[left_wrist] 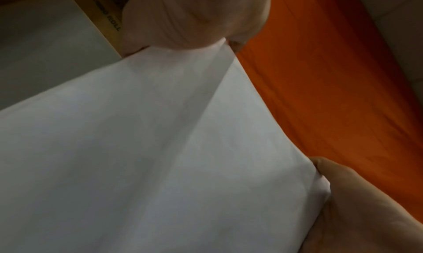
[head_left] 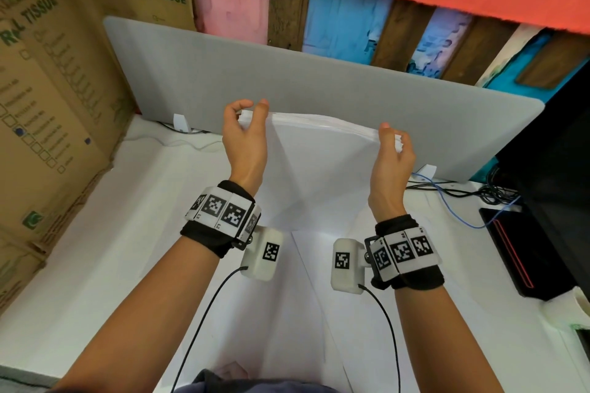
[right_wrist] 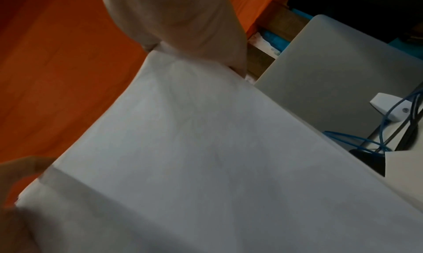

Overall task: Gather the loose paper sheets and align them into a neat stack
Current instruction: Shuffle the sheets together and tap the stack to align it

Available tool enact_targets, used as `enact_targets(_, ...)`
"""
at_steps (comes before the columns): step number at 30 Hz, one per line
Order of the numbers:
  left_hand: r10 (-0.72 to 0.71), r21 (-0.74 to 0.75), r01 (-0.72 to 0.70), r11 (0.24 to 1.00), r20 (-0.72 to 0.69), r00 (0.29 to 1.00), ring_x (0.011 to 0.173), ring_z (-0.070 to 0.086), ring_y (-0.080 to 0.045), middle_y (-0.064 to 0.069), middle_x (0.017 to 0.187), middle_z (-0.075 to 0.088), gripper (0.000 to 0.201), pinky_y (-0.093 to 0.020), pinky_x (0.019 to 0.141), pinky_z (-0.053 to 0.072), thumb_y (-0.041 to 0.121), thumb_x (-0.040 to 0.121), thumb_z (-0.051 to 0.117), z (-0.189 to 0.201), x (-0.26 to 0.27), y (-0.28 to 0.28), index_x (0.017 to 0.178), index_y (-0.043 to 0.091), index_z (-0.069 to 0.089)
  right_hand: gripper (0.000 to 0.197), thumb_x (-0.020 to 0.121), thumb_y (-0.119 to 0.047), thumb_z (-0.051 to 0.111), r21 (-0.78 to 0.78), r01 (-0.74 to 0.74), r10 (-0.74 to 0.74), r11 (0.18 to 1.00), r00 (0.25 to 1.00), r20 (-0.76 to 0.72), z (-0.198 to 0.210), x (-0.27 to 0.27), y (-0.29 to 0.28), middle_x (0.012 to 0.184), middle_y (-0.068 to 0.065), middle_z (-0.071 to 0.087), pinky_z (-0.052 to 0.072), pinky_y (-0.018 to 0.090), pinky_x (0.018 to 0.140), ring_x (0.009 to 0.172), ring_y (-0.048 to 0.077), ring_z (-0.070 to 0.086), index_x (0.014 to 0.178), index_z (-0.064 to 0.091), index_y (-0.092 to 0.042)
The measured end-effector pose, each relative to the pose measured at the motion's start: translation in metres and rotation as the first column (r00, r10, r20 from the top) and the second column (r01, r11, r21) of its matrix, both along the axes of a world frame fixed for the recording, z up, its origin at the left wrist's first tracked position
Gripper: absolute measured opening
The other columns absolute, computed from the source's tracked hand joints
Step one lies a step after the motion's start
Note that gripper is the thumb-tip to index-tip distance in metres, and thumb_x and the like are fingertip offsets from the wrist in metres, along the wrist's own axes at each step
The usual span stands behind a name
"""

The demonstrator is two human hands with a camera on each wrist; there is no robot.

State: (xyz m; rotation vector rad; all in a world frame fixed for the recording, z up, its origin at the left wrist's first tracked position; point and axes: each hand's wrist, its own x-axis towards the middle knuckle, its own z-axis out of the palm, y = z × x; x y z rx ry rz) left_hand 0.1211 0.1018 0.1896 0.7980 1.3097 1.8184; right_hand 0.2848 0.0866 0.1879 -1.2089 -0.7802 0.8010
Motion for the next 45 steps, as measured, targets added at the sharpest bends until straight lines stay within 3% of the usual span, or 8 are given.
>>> enact_targets(4, -0.04, -0.016, 0.04, 0.999, -0.003, 0.999, 0.083, 0.046, -0.003, 0.009, 0.095, 0.047, 0.013, -0.018, 0.072, 0.037, 0.016, 0.09, 0.05, 0.0, -0.005, -0.001, 0.101, 0.021, 0.048, 0.009, 0.094, -0.024, 0.05, 0.013, -0.024, 0.024, 1.0, 0.998, 0.054, 0.004, 0.001, -0.001, 0.082, -0.014, 0.052, 0.04, 0.02, 0.078, 0.078, -0.001, 0.048, 0.086, 0.052, -0.024)
enact_targets(17, -0.161, 0.055, 0.166, 0.985, -0.097, 0.982, 0.083, 0.048, 0.01, 0.016, 0.097, 0.045, 0.013, -0.001, 0.066, 0.039, 0.019, 0.098, 0.04, -0.006, -0.012, -0.001, 0.11, 0.022, 0.043, 0.021, 0.089, -0.021, 0.06, 0.058, -0.276, 0.259, 0.959, 0.944, 0.203, 0.0, 0.015, 0.002, 0.096, -0.011, 0.054, 0.051, 0.028, 0.08, 0.087, 0.007, 0.056, 0.101, 0.047, -0.033)
enact_targets(23, -0.366, -0.091, 0.354, 0.931, -0.255, 0.895, 0.093, 0.06, 0.006, -0.002, 0.115, 0.058, 0.035, -0.029, 0.093, 0.05, 0.007, 0.095, 0.046, -0.045, -0.026, -0.013, 0.13, 0.007, 0.043, 0.019, 0.084, -0.005, 0.064, -0.173, -0.3, 0.334, 0.938, 0.916, 0.22, -0.024, 0.024, -0.001, 0.088, -0.007, 0.062, 0.05, 0.012, 0.068, 0.098, 0.023, 0.062, 0.088, 0.056, -0.022)
enact_targets(27, -0.239, 0.051, 0.258, 0.965, -0.238, 0.942, 0.091, 0.06, 0.01, 0.003, 0.109, 0.059, 0.029, -0.015, 0.082, 0.05, 0.002, 0.094, 0.045, -0.025, -0.024, -0.018, 0.122, 0.012, 0.046, 0.015, 0.09, -0.009, 0.057, -0.012, -0.243, 0.238, 0.97, 0.94, 0.244, -0.001, 0.014, -0.007, 0.102, 0.001, 0.064, 0.051, 0.013, 0.077, 0.083, -0.005, 0.064, 0.105, 0.059, -0.011)
enact_targets(32, -0.216, 0.165, 0.256, 0.953, -0.226, 0.95, 0.097, 0.06, 0.005, 0.008, 0.111, 0.057, 0.034, -0.019, 0.084, 0.05, 0.004, 0.09, 0.055, -0.008, -0.028, -0.035, 0.111, 0.028, 0.043, 0.02, 0.091, -0.011, 0.054, 0.075, -0.337, 0.314, 0.939, 0.925, 0.215, 0.012, 0.029, -0.025, 0.101, -0.009, 0.062, 0.05, 0.012, 0.074, 0.084, -0.009, 0.062, 0.107, 0.054, -0.022)
enact_targets(37, -0.326, -0.048, 0.324, 0.945, -0.224, 0.918, 0.094, 0.061, 0.008, 0.0, 0.113, 0.058, 0.042, -0.014, 0.08, 0.05, -0.001, 0.09, 0.052, -0.059, -0.025, -0.054, 0.13, 0.005, 0.041, 0.026, 0.081, 0.0, 0.065, -0.235, -0.376, 0.412, 0.896, 0.902, 0.13, -0.05, 0.029, -0.038, 0.098, 0.004, 0.066, 0.052, 0.016, 0.069, 0.072, -0.006, 0.065, 0.105, 0.06, -0.01)
enact_targets(40, -0.313, -0.034, 0.314, 0.949, -0.229, 0.922, 0.093, 0.06, 0.01, 0.005, 0.111, 0.058, 0.037, -0.009, 0.076, 0.047, 0.001, 0.092, 0.05, -0.052, -0.025, -0.055, 0.127, 0.009, 0.043, 0.029, 0.082, 0.0, 0.064, -0.171, -0.331, 0.35, 0.928, 0.931, 0.1, -0.043, 0.028, -0.038, 0.091, -0.005, 0.065, 0.053, 0.013, 0.068, 0.069, -0.007, 0.065, 0.11, 0.059, -0.003)
enact_targets(45, -0.32, 0.049, 0.338, 0.94, -0.213, 0.923, 0.093, 0.06, 0.007, 0.01, 0.109, 0.056, 0.033, -0.016, 0.078, 0.05, 0.005, 0.09, 0.054, -0.036, -0.031, -0.053, 0.113, 0.024, 0.041, 0.027, 0.08, 0.001, 0.065, -0.091, -0.383, 0.393, 0.919, 0.902, 0.178, -0.024, 0.042, -0.037, 0.075, -0.02, 0.071, 0.048, 0.008, 0.063, 0.072, -0.008, 0.065, 0.092, 0.06, -0.022)
